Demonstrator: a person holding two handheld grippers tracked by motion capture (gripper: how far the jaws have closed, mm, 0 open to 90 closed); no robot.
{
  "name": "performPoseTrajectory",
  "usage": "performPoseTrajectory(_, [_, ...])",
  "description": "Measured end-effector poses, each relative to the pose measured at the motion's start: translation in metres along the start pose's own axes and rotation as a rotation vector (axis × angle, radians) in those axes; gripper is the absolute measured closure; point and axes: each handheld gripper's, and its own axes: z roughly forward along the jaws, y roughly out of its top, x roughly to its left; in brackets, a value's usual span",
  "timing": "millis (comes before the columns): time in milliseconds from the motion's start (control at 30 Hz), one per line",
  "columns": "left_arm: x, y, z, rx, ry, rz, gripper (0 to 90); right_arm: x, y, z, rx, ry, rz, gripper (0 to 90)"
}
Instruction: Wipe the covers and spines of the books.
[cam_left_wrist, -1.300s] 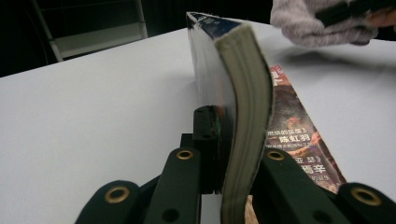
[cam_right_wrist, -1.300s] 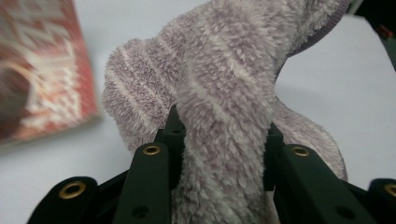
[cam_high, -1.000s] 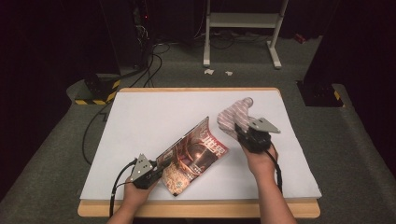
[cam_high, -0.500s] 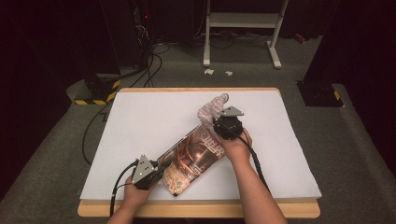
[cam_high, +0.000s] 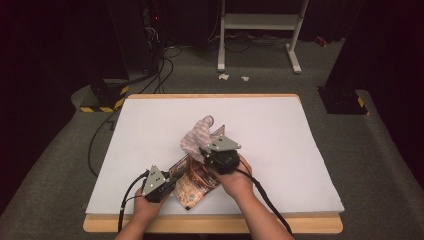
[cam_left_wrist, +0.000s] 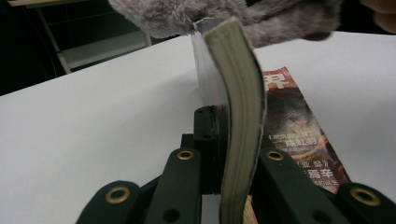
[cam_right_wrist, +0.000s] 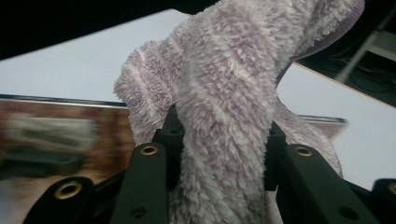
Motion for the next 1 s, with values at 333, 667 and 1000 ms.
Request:
performPoseTrajectory(333, [0.0, -0.001, 0.001, 0.004, 0.01, -0.004, 83.5, 0.052, 0.005, -0.015, -0.038, 0.1, -0.056, 64.6])
performPoseTrajectory(667, [0.0, -0.001, 0.002, 0.005, 0.015, -0.011, 83.5, 0.045, 0.007, -0.009, -0.019, 0.084, -0.064, 64.5])
performPoseTrajectory(1000, [0.002, -0.002, 0.002, 0.008, 0.014, -0.019, 83.5, -0.024, 0.003, 0.021, 0.057, -0.083, 0.031, 64.5])
